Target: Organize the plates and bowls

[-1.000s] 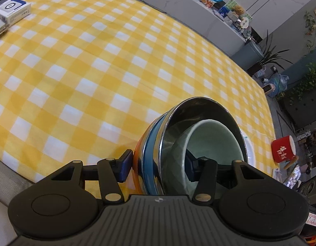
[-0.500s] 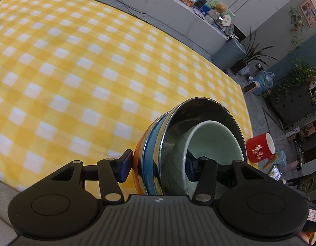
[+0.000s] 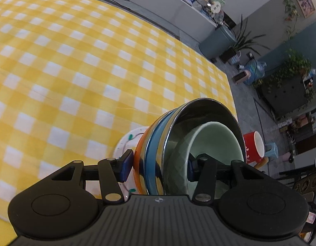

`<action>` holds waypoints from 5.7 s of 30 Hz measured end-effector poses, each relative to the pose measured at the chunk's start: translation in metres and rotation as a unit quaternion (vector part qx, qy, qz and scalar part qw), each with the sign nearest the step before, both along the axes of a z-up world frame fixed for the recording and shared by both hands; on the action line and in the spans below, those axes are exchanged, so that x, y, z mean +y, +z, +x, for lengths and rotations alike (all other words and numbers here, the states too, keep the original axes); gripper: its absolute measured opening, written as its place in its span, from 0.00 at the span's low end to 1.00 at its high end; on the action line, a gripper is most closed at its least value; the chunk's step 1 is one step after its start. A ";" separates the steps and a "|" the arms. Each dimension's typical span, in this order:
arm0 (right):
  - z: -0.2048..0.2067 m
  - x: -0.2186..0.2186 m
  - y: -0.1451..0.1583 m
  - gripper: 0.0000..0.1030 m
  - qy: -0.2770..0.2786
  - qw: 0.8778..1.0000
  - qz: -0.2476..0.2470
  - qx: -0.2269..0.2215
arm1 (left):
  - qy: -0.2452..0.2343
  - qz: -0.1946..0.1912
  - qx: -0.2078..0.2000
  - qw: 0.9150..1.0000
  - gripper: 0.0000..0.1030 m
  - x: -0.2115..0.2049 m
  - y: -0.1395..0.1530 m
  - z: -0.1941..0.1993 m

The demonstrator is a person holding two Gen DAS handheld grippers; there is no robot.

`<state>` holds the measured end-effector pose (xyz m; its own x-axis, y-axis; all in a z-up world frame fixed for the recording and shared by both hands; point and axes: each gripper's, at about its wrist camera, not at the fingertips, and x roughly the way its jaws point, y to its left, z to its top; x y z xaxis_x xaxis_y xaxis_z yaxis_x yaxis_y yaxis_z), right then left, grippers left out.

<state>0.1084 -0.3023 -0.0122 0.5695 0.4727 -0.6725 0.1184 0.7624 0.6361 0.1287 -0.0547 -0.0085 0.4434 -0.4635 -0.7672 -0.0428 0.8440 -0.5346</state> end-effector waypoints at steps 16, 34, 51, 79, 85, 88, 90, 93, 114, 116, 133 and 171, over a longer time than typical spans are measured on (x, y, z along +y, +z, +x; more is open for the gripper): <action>0.014 -0.008 -0.035 0.43 -0.014 0.999 0.008 0.052 | 0.004 0.008 0.039 0.999 0.54 -0.007 -0.030 0.010; 0.004 -0.001 -0.023 0.67 -0.019 0.999 -0.041 0.014 | -0.006 0.019 0.005 1.000 0.67 -0.011 -0.023 0.004; -0.059 0.033 0.042 0.77 -0.043 0.968 -0.196 -0.153 | -0.011 0.134 -0.208 0.969 0.68 -0.002 0.061 -0.068; -0.157 0.121 0.004 0.93 -0.003 0.909 -0.336 -0.247 | 0.009 0.309 -0.266 0.913 0.70 0.021 0.018 -0.150; -0.148 0.123 -0.002 0.93 -0.003 0.914 -0.336 -0.228 | 0.006 0.307 -0.247 0.919 0.71 0.025 0.009 -0.147; -0.146 0.124 -0.006 0.93 -0.001 0.915 -0.338 -0.222 | 0.008 0.309 -0.240 0.920 0.72 0.026 0.007 -0.146; -0.146 0.126 -0.008 0.93 0.003 0.915 -0.339 -0.218 | 0.007 0.309 -0.236 0.921 0.72 0.027 0.007 -0.146; -0.147 0.130 -0.010 0.93 0.008 0.914 -0.343 -0.216 | 0.004 0.309 -0.235 0.922 0.77 0.028 0.008 -0.148; -0.143 0.128 -0.013 0.93 0.007 0.916 -0.344 -0.208 | -0.001 0.307 -0.231 0.923 0.78 0.031 0.008 -0.147; -0.142 0.128 -0.013 0.93 0.006 0.916 -0.343 -0.206 | -0.002 0.309 -0.232 0.923 0.78 0.031 0.008 -0.146; -0.142 0.127 -0.015 0.93 0.004 0.919 -0.342 -0.198 | -0.005 0.308 -0.233 0.922 0.78 0.029 0.010 -0.148; -0.142 0.125 -0.019 0.93 0.002 0.923 -0.337 -0.186 | -0.007 0.310 -0.233 0.922 0.79 0.026 0.011 -0.148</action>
<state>-0.0334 -0.1778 -0.0313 0.8196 0.0210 -0.5726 -0.0167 0.9998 0.0128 -0.0189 -0.0291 0.0026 0.7889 -0.0076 -0.6145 0.0828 0.9921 0.0940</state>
